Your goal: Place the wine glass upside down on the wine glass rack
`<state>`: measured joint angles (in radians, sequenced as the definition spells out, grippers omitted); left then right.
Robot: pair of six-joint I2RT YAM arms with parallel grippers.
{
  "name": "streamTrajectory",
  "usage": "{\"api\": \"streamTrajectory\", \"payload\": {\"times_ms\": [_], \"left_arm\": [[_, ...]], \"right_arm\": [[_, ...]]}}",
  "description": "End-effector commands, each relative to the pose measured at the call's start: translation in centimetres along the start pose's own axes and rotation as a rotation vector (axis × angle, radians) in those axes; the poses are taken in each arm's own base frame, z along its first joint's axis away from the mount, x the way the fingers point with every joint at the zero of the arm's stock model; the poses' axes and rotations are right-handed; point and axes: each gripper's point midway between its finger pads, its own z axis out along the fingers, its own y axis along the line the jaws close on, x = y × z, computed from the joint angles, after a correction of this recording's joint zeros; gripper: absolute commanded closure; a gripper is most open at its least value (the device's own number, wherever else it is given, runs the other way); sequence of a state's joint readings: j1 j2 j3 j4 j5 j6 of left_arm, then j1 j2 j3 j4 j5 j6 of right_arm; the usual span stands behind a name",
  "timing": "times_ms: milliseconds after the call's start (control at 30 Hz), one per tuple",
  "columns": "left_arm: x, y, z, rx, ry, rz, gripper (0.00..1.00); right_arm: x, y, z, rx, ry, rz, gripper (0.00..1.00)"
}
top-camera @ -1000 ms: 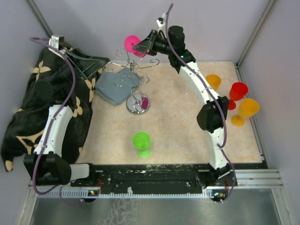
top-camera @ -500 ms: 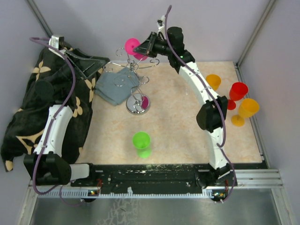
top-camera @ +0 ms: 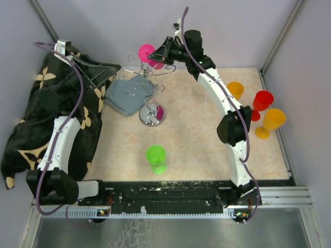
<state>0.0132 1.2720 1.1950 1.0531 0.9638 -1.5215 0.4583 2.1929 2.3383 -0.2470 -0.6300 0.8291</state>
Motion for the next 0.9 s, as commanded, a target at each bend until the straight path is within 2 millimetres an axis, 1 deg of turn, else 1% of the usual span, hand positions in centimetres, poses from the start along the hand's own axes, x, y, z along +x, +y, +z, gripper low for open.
{"api": "streamTrajectory", "payload": {"times_ms": [0,167,333,533,867], "left_arm": [[0.2,-1.4,-0.2,0.022,0.008,0.041,0.4],[0.3,-1.4,-0.3,0.021,0.006,0.041,0.4],[0.3,-1.4,-0.3,0.02,0.008,0.039,0.4],[0.3,-1.5,-0.3,0.021,0.006,0.039,0.4],[0.4,-1.6,-0.3,0.02,0.008,0.037,0.4]], "right_arm": [[-2.9,6.6,-3.0,-0.091,-0.083,-0.112,1.0],[-3.2,6.7,-3.5,-0.084,-0.088,-0.111,1.0],[-3.0,6.7,-3.8,-0.076,-0.081,-0.106,1.0],[-2.5,6.3,-3.7,-0.072,-0.058,-0.092,1.0],[-2.4,5.4,-3.7,-0.045,-0.034,-0.074,1.0]]}}
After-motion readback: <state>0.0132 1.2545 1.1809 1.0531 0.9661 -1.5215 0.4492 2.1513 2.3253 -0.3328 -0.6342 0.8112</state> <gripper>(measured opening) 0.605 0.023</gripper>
